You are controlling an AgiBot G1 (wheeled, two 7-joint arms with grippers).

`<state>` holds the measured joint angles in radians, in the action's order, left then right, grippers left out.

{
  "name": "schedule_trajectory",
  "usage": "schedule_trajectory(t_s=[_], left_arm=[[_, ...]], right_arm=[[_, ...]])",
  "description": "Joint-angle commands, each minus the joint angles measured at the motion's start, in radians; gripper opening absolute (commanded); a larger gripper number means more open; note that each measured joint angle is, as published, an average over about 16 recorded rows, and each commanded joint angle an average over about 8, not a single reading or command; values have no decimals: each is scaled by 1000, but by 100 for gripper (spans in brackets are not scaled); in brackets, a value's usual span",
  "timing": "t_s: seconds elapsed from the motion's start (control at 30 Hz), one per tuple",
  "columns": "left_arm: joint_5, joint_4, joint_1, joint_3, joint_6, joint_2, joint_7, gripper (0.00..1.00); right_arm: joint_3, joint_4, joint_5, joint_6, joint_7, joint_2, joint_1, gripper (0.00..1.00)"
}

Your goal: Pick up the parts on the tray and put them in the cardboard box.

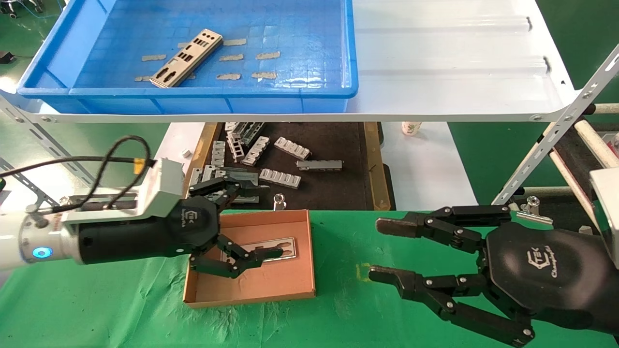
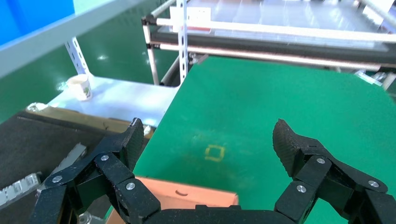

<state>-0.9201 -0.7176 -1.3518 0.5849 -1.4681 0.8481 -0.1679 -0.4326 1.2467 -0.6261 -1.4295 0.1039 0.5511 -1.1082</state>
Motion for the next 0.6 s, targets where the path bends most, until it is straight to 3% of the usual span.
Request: schedule_trajectory(t_s=[0.03, 0.6], left_arm=[[13, -38, 18, -20, -2, -16, 24, 100], [118, -354, 173, -191, -17, -148, 222, 100]], right_arm=[[0, 0, 0, 0, 0, 0, 0, 100], [0, 0, 0, 0, 0, 0, 0, 100]])
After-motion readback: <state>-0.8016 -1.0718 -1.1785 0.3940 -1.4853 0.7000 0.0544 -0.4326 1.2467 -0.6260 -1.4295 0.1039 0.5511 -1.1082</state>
